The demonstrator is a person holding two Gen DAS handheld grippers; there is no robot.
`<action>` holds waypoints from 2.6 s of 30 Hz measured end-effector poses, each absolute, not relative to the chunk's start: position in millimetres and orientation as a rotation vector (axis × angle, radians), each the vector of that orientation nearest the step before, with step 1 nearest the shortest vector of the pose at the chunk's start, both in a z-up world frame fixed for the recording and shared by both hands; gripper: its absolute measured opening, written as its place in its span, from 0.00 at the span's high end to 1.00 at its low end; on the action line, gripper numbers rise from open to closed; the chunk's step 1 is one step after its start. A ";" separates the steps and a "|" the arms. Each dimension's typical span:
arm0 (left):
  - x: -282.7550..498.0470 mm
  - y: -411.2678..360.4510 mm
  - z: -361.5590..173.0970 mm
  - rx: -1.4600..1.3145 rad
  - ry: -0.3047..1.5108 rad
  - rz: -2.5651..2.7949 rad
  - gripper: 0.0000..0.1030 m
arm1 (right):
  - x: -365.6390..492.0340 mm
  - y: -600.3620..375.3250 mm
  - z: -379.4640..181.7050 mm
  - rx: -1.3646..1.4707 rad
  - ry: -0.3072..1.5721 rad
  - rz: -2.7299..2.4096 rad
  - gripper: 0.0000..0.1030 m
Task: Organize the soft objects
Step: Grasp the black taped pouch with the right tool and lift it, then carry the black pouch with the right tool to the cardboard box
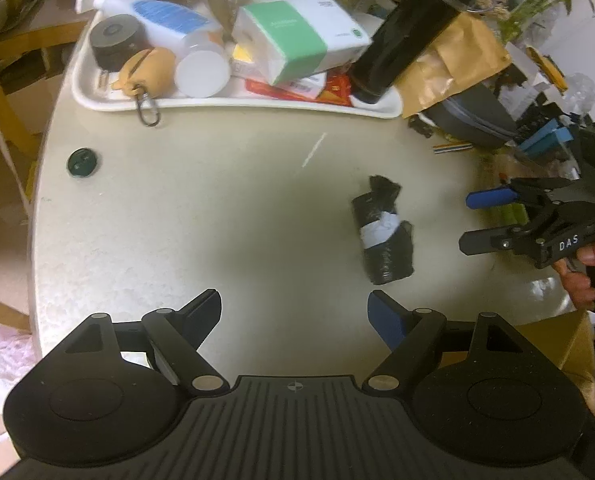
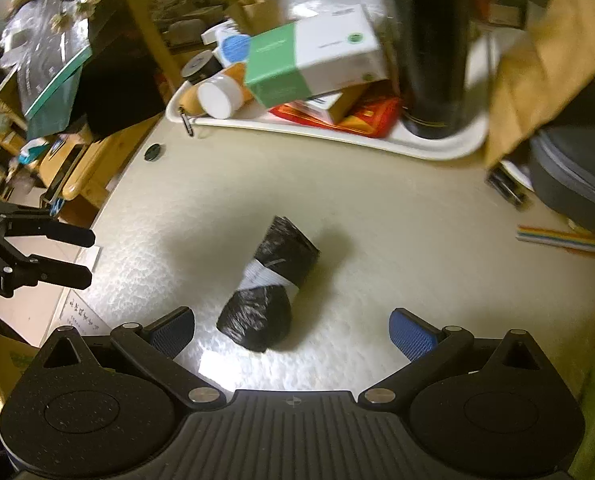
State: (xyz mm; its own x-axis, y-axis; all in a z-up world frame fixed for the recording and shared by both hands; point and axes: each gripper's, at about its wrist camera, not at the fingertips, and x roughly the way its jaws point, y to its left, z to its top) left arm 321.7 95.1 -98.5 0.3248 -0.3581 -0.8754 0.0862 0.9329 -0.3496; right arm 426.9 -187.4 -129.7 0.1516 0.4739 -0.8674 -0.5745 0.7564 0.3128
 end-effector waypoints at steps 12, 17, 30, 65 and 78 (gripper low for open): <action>321.8 102.1 -105.1 -0.233 1.245 -0.251 0.22 | 436.5 -162.5 -158.2 -0.163 1.174 0.858 0.06; 320.7 99.5 -103.9 -0.221 1.236 -0.264 0.22 | 434.2 -147.5 -165.4 -0.200 1.148 0.883 0.11; 320.3 93.3 -105.5 -0.153 1.226 -0.262 0.22 | 409.1 -104.4 -179.3 -0.495 1.029 0.950 0.43; 270.8 63.9 -21.1 -0.010 0.987 -0.208 0.22 | 353.3 -183.1 -17.8 -0.229 0.866 0.719 0.54; 210.0 47.2 34.1 0.028 0.875 -0.194 0.22 | 279.0 -207.0 34.2 -0.209 0.819 0.710 0.53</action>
